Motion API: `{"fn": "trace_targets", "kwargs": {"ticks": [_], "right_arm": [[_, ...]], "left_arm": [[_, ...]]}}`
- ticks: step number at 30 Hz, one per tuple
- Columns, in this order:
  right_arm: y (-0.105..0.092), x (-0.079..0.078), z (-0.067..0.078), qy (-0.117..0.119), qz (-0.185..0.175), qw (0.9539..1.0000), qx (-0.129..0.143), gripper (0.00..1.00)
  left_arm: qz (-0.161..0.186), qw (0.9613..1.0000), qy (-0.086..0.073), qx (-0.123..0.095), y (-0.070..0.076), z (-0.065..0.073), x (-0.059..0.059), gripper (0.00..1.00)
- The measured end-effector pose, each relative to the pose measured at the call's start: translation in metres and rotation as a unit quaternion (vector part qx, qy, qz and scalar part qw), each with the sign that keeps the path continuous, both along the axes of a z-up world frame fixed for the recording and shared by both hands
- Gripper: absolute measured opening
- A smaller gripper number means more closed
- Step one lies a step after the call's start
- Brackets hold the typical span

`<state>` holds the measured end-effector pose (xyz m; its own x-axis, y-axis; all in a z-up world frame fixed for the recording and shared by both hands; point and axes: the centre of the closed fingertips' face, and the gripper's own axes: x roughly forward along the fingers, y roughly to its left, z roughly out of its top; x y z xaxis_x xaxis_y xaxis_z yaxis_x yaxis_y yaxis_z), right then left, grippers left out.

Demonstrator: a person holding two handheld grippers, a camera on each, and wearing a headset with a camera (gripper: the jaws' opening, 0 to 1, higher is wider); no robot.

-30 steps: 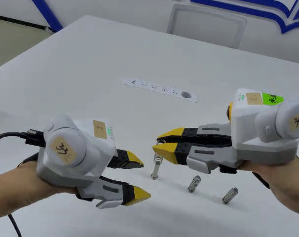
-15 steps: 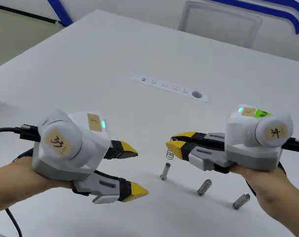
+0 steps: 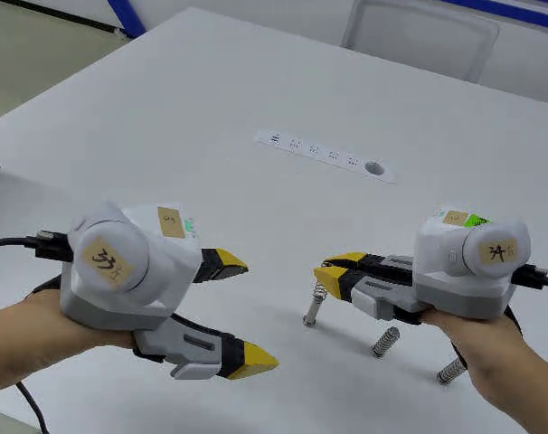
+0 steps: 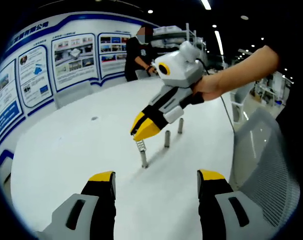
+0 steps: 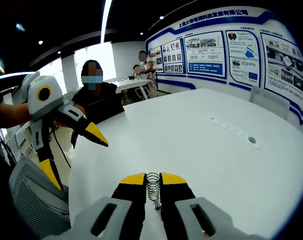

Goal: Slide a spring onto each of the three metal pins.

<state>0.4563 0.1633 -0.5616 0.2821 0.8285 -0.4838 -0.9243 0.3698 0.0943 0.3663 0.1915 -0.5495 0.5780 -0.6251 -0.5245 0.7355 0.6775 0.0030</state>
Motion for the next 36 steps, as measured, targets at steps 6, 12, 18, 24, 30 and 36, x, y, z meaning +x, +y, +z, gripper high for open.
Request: {"fn": "trace_targets", "kwargs": {"ticks": [6,12,18,24,30,36], "right_arm": [[-0.001,0.001,-0.006,0.005,-0.002,1.0000,-0.004,0.11],[-0.002,0.000,-0.011,0.009,-0.005,0.9999,-0.005,0.11],[-0.004,0.001,-0.019,0.007,-0.016,0.9998,-0.008,0.11],[-0.004,-0.003,-0.031,0.006,-0.018,0.9996,-0.020,0.11],[-0.007,-0.005,-0.043,-0.004,-0.013,0.9990,-0.042,0.11],[-0.008,-0.006,-0.053,-0.014,-0.008,0.9975,-0.068,0.11]], "left_arm": [[0.009,1.0000,0.003,-0.002,0.005,-0.001,-0.001,0.72],[0.008,0.9999,0.007,-0.001,0.005,-0.004,-0.003,0.71],[0.010,0.9998,0.009,-0.014,0.003,-0.002,-0.003,0.70],[0.008,0.9998,0.015,-0.007,0.006,-0.006,-0.004,0.69],[0.009,0.9998,0.018,-0.006,0.007,-0.008,-0.006,0.67],[0.009,0.9997,0.020,-0.006,0.007,-0.009,-0.006,0.67]]}}
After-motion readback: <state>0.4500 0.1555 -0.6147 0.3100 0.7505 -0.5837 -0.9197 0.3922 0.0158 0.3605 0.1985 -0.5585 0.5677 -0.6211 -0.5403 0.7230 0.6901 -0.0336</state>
